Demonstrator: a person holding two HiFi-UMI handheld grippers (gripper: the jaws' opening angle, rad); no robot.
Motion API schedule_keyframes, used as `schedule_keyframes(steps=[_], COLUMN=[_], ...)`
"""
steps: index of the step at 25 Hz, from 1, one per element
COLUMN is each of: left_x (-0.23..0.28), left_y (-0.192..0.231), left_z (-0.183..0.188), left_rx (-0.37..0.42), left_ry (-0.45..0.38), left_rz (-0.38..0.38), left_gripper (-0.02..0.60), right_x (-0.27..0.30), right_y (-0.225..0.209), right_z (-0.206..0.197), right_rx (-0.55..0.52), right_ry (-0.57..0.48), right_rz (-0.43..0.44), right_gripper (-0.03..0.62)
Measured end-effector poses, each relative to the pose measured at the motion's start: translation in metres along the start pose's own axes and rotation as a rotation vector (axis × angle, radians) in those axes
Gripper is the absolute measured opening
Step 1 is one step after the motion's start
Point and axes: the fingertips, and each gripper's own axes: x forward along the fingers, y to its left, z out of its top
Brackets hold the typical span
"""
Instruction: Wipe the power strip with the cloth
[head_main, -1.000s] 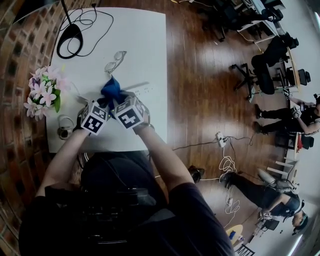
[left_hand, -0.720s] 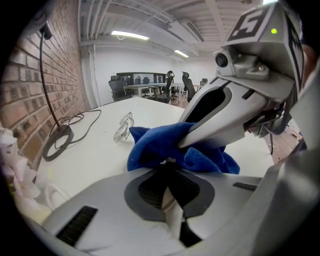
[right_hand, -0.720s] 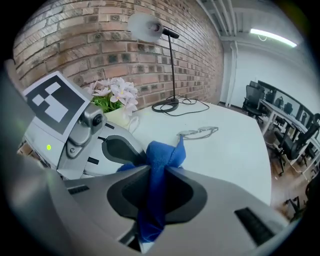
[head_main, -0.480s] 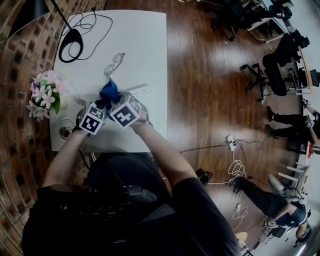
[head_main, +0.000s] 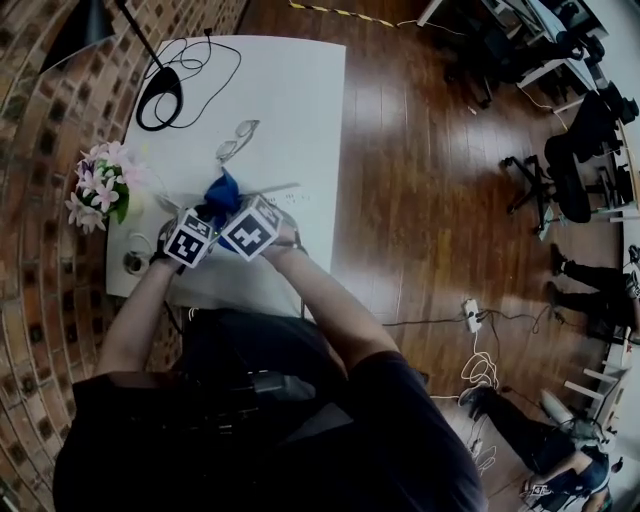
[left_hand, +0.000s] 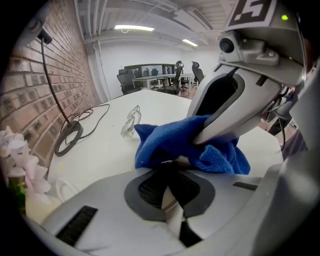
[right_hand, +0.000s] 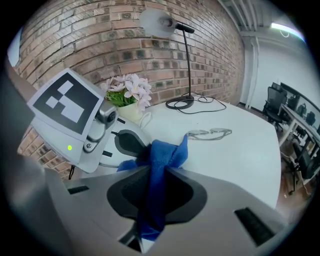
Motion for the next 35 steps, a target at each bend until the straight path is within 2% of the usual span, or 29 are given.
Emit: schedule_keyframes(steps=[12,20,25,35], left_x=[0.001,0.002,0.002,0.001], left_y=[0.003,0.004,0.004,0.005], left_z=[-0.004,-0.002,-0.003,-0.001], left_rx=[-0.038,-0.046,-0.043,-0.046], left_ry=[0.017,0.016,0.007,-0.005], left_rz=[0.043,0.060,0.062,0.052], left_gripper=[0.008,0.008,0.009,0.009], right_x=[-0.007,-0.016,-0.019,-0.042], right_y=[-0.005,-0.017,-0.024,-0.060], right_z=[-0.008,-0.013,-0.016,-0.038], right_rx=[-0.010,0.009,0.027,0.099], right_ry=[0.005,0.008,0.000,0.036], right_rz=[0.056,0.055,0.040,-0.058], right_gripper=[0.057,0.057,0.057,0.058])
